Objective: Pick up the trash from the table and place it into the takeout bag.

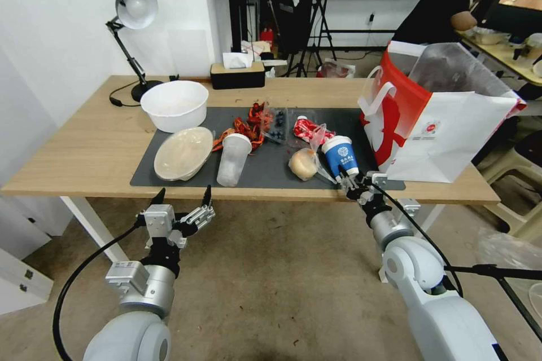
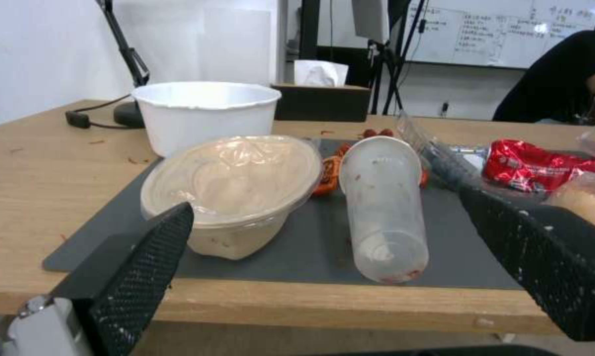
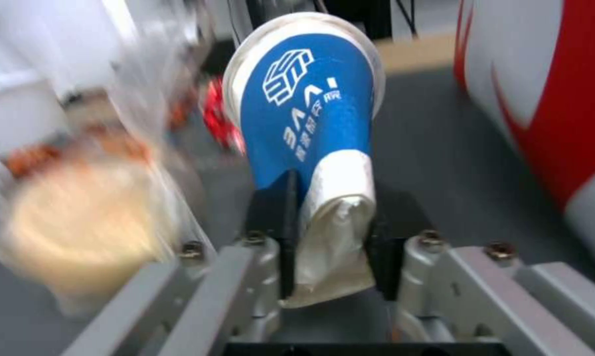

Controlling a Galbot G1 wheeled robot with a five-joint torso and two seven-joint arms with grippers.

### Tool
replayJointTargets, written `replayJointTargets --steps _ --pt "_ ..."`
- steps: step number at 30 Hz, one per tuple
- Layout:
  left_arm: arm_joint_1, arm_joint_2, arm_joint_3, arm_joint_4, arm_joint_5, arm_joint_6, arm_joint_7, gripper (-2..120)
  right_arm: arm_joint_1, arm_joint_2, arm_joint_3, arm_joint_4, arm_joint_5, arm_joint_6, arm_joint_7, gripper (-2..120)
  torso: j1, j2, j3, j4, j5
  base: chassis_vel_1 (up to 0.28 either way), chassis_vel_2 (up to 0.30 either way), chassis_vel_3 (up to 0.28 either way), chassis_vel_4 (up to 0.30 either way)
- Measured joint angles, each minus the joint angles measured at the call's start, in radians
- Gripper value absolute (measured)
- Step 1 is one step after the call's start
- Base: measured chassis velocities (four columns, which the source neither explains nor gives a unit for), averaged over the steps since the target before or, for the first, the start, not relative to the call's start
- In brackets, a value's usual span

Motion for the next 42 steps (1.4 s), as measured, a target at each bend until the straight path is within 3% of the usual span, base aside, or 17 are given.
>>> replayJointTargets --steps 5,9,11,14,18,21,22,24,27,32,39,42 --pt "0.0 0.0 -0.001 0.002 0.001 -0.003 -0.001 100 -0.015 -0.017 0.03 0.065 0.052 0.091 -0.104 5 0.0 0.0 0.0 0.0 0.0001 0.0 0.0 0.0 0.0" --pt "-0.001 0.001 -0.001 0.006 0.001 -0.006 -0.001 100 0.009 -0.049 0.083 0.137 0.131 0.182 -0.213 3 0.0 0.0 0.0 0.0 0.0001 0.0 0.0 0.0 0.0" --pt "-0.002 0.001 -0.001 0.006 0.001 -0.007 -0.001 100 0.029 -0.061 0.099 0.155 0.155 0.186 -0.213 3 0.0 0.0 0.0 -0.0002 0.0001 0.0 0.0 0.0 0.0" --pt "-0.002 0.001 -0.001 0.007 0.002 -0.007 -0.001 100 0.072 -0.082 0.123 0.177 0.188 0.184 -0.177 3 0.0 0.0 0.0 0.0002 0.0002 0.0 0.0 0.0 0.0" --pt "0.001 0.0 0.003 0.01 0.009 -0.017 0.001 100 0.223 -0.151 0.166 0.168 0.239 0.119 0.026 3 0.0 0.0 0.0 0.0001 -0.0001 0.0 0.0 0.0 0.0" --pt "0.003 0.0 0.004 0.011 0.012 -0.024 0.002 100 0.271 -0.171 0.168 0.141 0.241 0.094 0.103 3 0.0 0.0 0.0 0.0003 0.0003 0.0 0.0 0.0 0.0" --pt "0.005 0.0 0.006 0.012 0.016 -0.029 0.003 100 0.317 -0.186 0.17 0.11 0.24 0.059 0.183 3 0.0 0.0 0.0 0.0 0.0002 0.0 0.0 0.0 0.0" --pt "0.005 0.0 0.006 0.013 0.017 -0.03 0.003 100 0.331 -0.189 0.17 0.101 0.238 0.043 0.215 3 0.0 0.0 0.0 0.0001 0.0002 0.0 0.0 0.0 0.0" --pt "0.007 0.0 0.007 0.013 0.02 -0.037 0.005 100 0.376 -0.196 0.171 0.065 0.227 -0.039 0.344 3 0.0 0.0 0.0 0.0 0.0002 0.0 0.0 0.0 0.0" --pt "0.007 0.0 0.005 0.013 0.02 -0.038 0.006 100 0.38 -0.187 0.171 0.066 0.239 -0.111 0.4 8 0.0 0.0 0.0 0.0 0.0003 0.0 0.0 0.0 0.0" --pt "0.01 0.0 0.002 0.009 0.02 -0.038 0.011 100 0.375 -0.177 0.168 0.076 0.252 -0.152 0.426 39 0.0 0.0 0.0 0.0 0.0 0.0 0.0 0.0 0.0" --pt "0.011 0.0 0.002 0.009 0.02 -0.038 0.012 100 0.374 -0.178 0.168 0.079 0.257 -0.156 0.43 44 0.0 0.0 0.0 0.0 0.0 0.0 0.0 0.0 0.0"
